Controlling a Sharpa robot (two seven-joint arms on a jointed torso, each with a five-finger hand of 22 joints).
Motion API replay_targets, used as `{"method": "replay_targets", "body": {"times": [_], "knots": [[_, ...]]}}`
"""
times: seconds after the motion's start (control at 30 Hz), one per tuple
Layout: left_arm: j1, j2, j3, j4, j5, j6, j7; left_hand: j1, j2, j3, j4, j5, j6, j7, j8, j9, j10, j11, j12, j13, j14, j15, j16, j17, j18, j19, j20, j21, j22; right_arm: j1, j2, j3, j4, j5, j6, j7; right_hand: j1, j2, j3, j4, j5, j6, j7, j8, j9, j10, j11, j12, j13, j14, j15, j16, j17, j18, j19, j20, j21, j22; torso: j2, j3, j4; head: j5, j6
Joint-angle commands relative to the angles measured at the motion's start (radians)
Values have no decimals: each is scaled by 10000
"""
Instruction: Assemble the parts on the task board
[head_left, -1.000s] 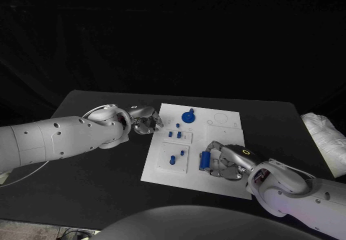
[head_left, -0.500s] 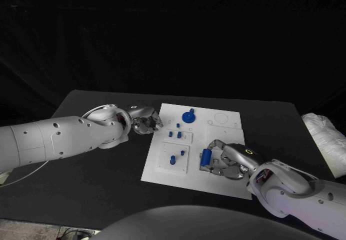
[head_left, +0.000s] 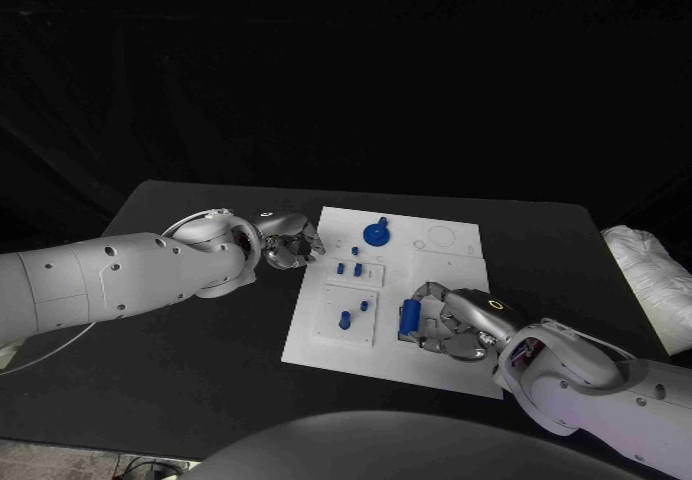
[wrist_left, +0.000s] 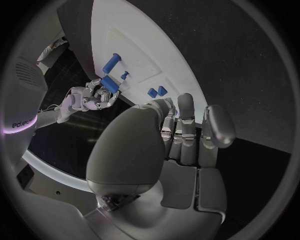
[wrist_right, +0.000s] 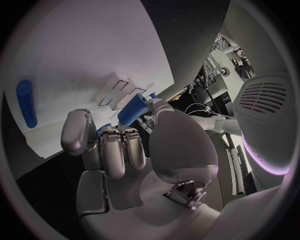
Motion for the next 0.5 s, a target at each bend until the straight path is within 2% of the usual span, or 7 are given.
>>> {"method": "replay_targets", "body": {"times": [0.03, 0.5], "knots": [[-2, 6, 4, 29, 41, 146, -20, 69, 34, 74, -2, 29, -36, -10, 8, 1, 69, -29, -10, -10, -82, -9, -61, -11, 70, -17, 21, -55, 1524, -7, 11, -1, 12, -11, 460, 12, -54, -54, 36, 9, 57, 157, -2, -25, -15, 1039, -33, 39, 2635, 1024, -8, 34, 2627, 49, -6, -4, 2, 1447, 2, 1, 11, -22, 1], [-2, -5, 4, 37, 42, 221, -70, 66, 34, 78, -1, 29, -52, -21, 1, -2, 70, -26, -14, -12, -86, -7, -63, -13, 73, -25, 22, -72, 1520, -7, 24, -2, 12, -19, 773, -143, -184, -76, 83, 28, -6, 151, 49, -335, -230, 1039, 15, 39, 2635, 1024, 37, 34, 2627, 70, -78, 36, -102, 1416, 1, 0, 16, -24, 1]]}}
